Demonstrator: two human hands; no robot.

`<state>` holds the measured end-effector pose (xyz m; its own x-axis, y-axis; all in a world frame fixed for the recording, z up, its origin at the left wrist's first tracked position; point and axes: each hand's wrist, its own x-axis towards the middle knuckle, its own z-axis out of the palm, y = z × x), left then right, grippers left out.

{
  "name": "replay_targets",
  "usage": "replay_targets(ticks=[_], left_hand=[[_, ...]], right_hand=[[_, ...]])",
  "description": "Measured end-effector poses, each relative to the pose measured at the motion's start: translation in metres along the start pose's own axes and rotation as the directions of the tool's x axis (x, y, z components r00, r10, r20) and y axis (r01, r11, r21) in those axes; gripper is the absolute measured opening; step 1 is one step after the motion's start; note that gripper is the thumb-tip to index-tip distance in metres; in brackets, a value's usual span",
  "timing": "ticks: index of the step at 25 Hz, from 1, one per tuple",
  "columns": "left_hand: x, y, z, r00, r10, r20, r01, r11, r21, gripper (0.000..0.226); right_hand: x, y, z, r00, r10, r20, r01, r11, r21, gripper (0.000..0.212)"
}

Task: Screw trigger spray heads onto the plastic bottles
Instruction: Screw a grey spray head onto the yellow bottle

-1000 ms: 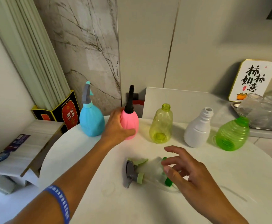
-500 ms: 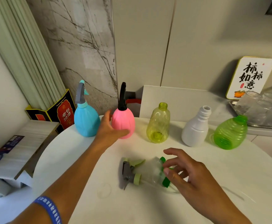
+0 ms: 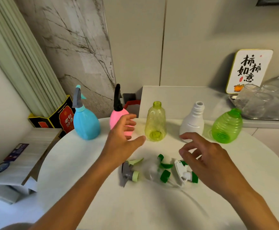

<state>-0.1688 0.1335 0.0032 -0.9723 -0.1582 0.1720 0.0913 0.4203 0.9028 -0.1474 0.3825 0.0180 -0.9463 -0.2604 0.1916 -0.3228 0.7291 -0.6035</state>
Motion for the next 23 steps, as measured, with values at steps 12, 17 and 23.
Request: replay_targets(ticks=[12, 17, 23], left_hand=[[0.048, -0.004, 0.058, 0.995, -0.048, -0.090, 0.041, 0.996, -0.076, 0.072], [0.002, -0.005, -0.032, 0.988, -0.021, -0.150, 0.023, 1.000, 0.012, 0.081], [-0.034, -0.012, -0.063, 0.973, 0.026, -0.231, -0.006, 0.996, 0.086, 0.073]], right_hand=[[-0.005, 0.006, -0.006, 0.999, -0.023, 0.029, 0.022, 0.999, 0.025, 0.020], [-0.011, -0.015, 0.024, 0.981, -0.170, 0.091, 0.174, 0.984, -0.033, 0.024], [-0.013, -0.039, 0.115, 0.881, -0.391, 0.266, 0.462, 0.831, -0.310, 0.057]])
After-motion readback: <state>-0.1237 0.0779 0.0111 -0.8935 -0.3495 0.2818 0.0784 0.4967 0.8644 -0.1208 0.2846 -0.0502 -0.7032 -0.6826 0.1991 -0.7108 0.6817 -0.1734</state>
